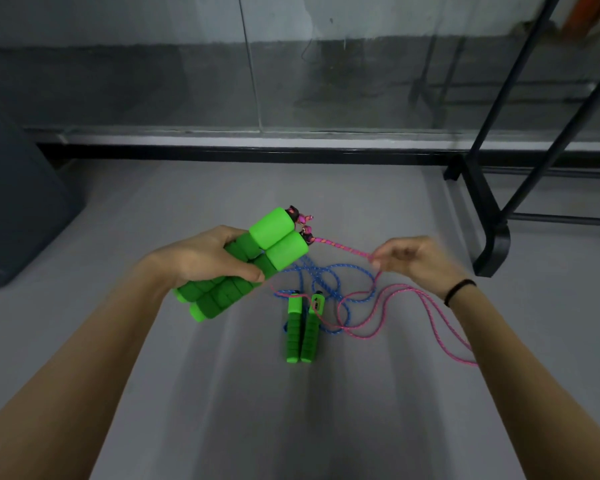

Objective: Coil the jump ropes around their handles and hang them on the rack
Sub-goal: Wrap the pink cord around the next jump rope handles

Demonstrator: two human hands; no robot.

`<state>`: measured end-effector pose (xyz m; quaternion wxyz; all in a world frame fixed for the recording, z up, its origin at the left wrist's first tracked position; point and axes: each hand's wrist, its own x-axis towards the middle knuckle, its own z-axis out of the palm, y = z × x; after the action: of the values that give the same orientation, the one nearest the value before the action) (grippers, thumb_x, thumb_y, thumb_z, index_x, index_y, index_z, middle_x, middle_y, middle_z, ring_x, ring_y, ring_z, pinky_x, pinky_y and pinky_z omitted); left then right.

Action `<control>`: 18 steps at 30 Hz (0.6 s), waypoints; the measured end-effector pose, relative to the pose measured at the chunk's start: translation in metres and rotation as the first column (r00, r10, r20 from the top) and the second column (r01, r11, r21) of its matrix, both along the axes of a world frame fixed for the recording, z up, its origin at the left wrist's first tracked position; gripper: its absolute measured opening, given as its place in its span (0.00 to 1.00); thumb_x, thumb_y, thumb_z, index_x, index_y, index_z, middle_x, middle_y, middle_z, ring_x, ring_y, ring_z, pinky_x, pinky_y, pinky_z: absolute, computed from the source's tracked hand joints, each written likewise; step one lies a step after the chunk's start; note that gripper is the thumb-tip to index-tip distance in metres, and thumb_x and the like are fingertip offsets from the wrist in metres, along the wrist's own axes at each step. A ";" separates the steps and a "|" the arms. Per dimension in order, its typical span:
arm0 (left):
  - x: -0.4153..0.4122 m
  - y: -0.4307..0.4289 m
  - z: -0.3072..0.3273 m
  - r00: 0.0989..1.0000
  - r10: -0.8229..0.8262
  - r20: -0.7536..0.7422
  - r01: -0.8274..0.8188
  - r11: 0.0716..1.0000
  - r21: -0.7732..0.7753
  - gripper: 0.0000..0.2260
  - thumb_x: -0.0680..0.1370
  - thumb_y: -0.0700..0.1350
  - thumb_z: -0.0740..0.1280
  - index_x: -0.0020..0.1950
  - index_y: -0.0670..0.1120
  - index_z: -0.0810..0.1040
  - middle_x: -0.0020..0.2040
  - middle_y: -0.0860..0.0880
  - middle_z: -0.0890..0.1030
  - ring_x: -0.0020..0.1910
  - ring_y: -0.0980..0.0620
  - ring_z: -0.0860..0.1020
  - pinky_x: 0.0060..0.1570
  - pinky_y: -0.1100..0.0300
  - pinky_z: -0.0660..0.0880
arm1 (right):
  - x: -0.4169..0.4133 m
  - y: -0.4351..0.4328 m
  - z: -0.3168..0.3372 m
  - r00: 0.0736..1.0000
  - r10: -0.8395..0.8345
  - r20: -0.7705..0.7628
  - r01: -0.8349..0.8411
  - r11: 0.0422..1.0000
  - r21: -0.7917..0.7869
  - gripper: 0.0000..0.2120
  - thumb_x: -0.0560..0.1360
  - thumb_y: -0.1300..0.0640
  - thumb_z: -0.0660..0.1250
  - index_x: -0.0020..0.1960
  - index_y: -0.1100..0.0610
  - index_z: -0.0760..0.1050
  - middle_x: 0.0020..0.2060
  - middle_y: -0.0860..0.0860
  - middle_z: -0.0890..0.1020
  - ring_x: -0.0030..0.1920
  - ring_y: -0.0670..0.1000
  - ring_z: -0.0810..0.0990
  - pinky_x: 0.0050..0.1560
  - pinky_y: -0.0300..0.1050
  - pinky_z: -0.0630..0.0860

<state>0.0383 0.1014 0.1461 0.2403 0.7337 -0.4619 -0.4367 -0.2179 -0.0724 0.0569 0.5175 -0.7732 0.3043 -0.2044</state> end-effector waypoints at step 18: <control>-0.014 -0.016 0.121 0.995 -0.090 -0.046 0.091 0.996 0.007 0.12 0.65 0.38 0.77 0.45 0.45 0.79 0.37 0.49 0.82 0.36 0.54 0.81 0.38 0.60 0.78 | 0.060 0.020 0.142 0.955 0.142 0.259 -0.222 0.924 0.311 0.17 0.76 0.64 0.61 0.31 0.53 0.78 0.21 0.44 0.63 0.22 0.43 0.60 0.30 0.36 0.71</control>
<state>0.0243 0.0853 0.2672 0.2273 0.7031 -0.4871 -0.4656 -0.1578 -0.0527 0.1987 0.6907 -0.6691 0.1988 -0.1889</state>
